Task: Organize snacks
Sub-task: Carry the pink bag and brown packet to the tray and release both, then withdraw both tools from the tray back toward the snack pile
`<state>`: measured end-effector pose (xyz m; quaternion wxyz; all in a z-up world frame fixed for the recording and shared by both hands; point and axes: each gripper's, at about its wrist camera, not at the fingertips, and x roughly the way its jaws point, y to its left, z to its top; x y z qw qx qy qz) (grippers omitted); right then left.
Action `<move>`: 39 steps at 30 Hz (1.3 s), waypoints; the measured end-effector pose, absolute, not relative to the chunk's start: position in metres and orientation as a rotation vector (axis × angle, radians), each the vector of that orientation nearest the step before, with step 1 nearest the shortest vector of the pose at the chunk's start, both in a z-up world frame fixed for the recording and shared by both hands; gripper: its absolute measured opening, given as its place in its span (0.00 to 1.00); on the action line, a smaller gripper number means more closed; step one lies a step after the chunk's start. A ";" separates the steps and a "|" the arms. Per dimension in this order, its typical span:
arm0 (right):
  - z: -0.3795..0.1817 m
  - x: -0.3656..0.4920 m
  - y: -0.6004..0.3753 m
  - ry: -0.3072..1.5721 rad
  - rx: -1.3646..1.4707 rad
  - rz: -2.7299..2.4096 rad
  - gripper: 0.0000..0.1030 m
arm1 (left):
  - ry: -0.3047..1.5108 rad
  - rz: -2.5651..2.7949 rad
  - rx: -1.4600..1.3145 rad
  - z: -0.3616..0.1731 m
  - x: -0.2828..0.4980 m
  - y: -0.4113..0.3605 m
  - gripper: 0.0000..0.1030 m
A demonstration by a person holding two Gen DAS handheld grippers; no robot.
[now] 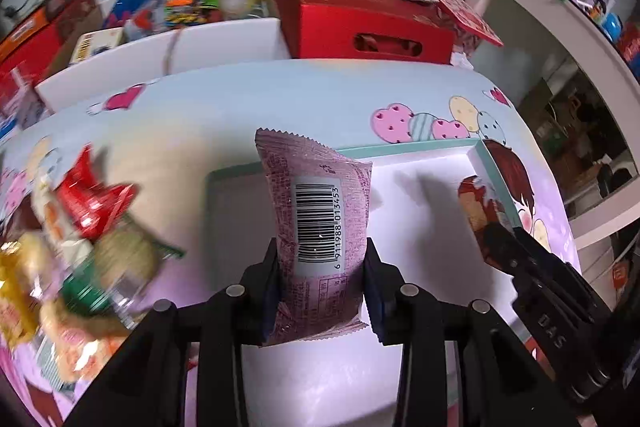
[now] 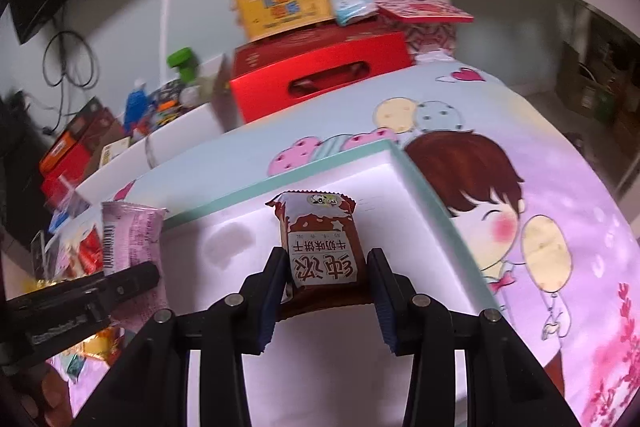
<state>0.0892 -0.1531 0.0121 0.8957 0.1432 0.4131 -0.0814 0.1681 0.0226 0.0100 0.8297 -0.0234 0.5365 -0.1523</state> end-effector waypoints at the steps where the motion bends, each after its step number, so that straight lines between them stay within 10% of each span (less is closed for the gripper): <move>1: 0.012 0.089 -0.154 0.855 0.302 -0.172 0.43 | 1.144 -0.331 -0.045 0.006 0.173 0.017 0.37; 15: 0.010 0.091 -0.154 0.873 0.278 -0.188 0.43 | 1.214 -0.329 -0.015 -0.014 0.188 -0.007 0.38; 32: 0.006 0.094 -0.145 0.916 0.243 -0.161 0.44 | 1.184 -0.244 0.002 0.001 0.184 0.008 0.67; 39: 0.001 0.096 -0.145 0.942 0.225 -0.192 0.79 | 1.146 -0.144 0.058 0.000 0.183 0.015 0.88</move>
